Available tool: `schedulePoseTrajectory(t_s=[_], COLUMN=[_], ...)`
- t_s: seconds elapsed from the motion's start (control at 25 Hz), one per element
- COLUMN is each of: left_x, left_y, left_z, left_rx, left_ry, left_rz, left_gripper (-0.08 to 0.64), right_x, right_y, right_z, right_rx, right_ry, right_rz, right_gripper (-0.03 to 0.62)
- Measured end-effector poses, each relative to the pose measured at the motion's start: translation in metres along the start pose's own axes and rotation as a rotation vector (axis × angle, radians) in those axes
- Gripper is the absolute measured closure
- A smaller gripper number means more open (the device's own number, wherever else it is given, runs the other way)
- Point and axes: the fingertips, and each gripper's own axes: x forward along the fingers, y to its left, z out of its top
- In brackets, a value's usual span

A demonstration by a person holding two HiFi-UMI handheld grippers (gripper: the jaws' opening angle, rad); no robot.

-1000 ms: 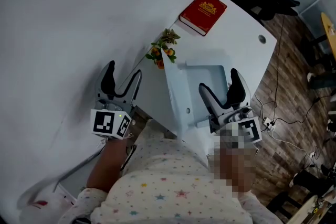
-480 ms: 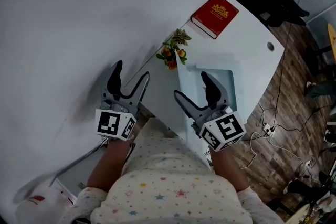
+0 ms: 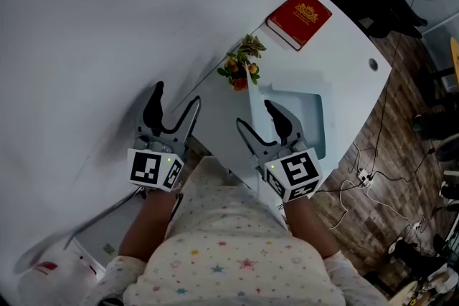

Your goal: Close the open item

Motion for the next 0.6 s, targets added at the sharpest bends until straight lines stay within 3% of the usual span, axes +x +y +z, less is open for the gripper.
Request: schedulePoseTrajectory(t_s=[0.4, 0.6], left_x=[0.004, 0.010], left_y=[-0.007, -0.008], left_z=[-0.002, -0.001], left_rx=[-0.009, -0.013], left_ry=[0.005, 0.001], left_rz=[-0.031, -0.055], left_gripper=[0.245, 0.245], right_x=[-0.014, -0.023], right_y=[-0.010, -0.022], right_z=[-0.001, -0.002], right_rx=[-0.014, -0.006], right_ry=[-0.008, -0.012], right_rz=[-0.062, -0.109], right_gripper=[0.374, 0.382])
